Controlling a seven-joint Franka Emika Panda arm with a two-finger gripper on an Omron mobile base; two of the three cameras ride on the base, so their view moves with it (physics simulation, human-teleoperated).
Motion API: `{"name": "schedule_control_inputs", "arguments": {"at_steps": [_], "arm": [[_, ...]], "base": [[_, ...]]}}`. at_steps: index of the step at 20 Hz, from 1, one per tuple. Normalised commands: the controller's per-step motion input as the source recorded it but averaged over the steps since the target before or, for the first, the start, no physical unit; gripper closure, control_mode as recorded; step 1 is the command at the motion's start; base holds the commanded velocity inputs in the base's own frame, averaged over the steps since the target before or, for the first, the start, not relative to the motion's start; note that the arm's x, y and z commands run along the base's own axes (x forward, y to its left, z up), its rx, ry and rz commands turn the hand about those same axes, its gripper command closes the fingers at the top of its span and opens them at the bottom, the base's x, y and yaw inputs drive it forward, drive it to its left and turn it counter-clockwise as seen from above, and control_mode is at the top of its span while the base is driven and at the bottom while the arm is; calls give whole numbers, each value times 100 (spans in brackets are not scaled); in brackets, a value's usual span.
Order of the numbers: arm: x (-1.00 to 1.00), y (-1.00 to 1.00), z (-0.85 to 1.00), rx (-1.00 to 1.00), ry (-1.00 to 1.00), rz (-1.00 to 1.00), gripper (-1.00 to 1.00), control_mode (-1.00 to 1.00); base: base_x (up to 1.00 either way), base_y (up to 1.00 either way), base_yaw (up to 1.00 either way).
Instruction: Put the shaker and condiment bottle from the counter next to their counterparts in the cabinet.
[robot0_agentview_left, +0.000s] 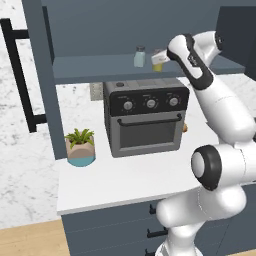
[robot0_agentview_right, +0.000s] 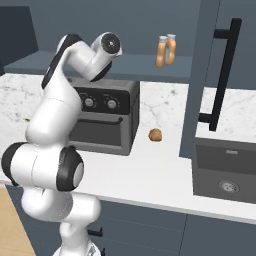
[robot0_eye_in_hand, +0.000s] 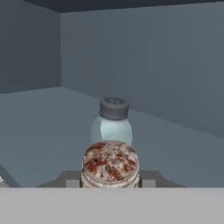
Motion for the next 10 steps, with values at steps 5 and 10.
{"name": "schedule_control_inputs", "arguments": {"at_steps": [5,10], "arm": [[31,0,0,0,0,3,100,-100],[35,0,0,0,0,2,100,-100]], "base": [[0,0,0],[0,0,0]]}}
